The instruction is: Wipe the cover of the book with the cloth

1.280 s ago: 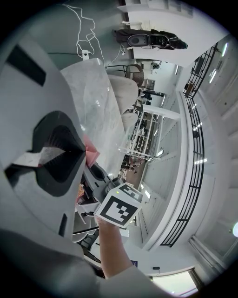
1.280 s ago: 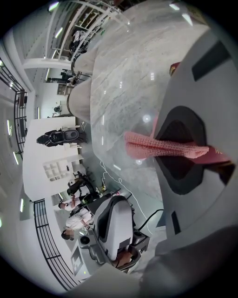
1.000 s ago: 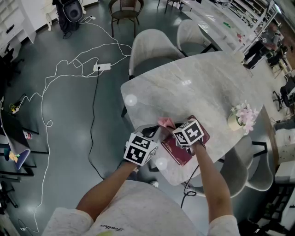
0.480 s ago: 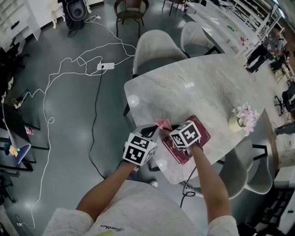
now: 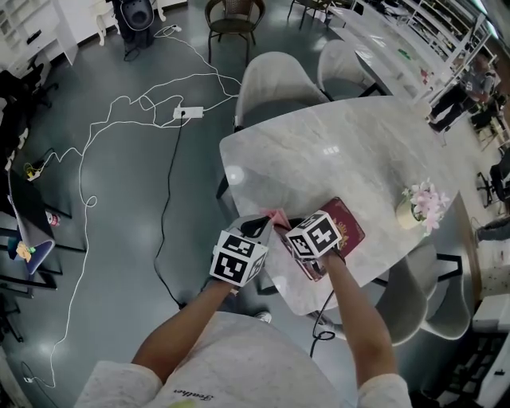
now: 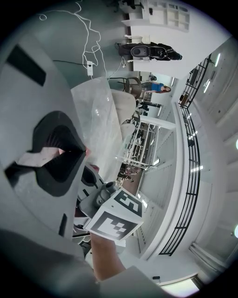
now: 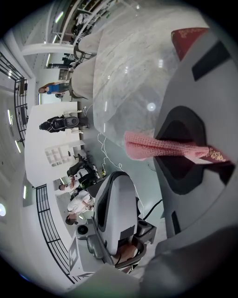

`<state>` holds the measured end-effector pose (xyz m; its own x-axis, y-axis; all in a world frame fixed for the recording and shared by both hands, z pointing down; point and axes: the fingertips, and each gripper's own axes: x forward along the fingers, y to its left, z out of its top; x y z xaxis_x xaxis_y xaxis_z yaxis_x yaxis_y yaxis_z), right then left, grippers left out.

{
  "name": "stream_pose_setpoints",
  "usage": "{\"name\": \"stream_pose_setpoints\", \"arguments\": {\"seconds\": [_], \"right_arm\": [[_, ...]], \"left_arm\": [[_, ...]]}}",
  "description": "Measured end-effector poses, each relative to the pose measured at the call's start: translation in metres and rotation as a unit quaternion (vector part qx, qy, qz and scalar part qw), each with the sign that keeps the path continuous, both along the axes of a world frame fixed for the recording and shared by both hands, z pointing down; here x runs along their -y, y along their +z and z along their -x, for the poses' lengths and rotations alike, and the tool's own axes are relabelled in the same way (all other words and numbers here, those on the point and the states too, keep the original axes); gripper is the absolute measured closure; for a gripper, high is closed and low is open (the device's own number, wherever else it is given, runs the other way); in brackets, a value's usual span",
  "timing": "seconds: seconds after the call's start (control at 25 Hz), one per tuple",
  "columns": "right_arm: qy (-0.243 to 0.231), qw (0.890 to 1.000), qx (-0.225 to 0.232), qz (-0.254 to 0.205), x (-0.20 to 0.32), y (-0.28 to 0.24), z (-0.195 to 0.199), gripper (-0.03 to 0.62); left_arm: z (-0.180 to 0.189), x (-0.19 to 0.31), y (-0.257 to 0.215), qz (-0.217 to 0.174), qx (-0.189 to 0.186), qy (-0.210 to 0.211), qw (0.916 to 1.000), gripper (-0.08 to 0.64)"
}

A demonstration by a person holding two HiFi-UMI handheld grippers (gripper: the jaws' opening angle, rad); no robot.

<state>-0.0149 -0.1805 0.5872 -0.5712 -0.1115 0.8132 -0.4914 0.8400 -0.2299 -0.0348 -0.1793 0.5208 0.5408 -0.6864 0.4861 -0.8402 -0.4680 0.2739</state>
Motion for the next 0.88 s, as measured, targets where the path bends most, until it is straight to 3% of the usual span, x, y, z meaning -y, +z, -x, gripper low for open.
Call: {"name": "stream_pose_setpoints", "arguments": {"seconds": [0.28, 0.52, 0.88], "right_arm": [[0.008, 0.999, 0.032, 0.008, -0.014, -0.009, 0.012, 0.574], [0.070, 0.994, 0.079, -0.017, -0.010, -0.030, 0.005, 0.574], [0.137, 0.980, 0.125, -0.068, -0.006, -0.074, -0.037, 0.574]], "left_arm": [[0.008, -0.009, -0.005, -0.006, 0.000, -0.016, 0.9999, 0.552], [0.008, -0.018, -0.017, -0.020, -0.001, -0.024, 0.9995, 0.552], [-0.023, -0.019, -0.042, -0.041, 0.003, 0.005, 0.9991, 0.552]]}}
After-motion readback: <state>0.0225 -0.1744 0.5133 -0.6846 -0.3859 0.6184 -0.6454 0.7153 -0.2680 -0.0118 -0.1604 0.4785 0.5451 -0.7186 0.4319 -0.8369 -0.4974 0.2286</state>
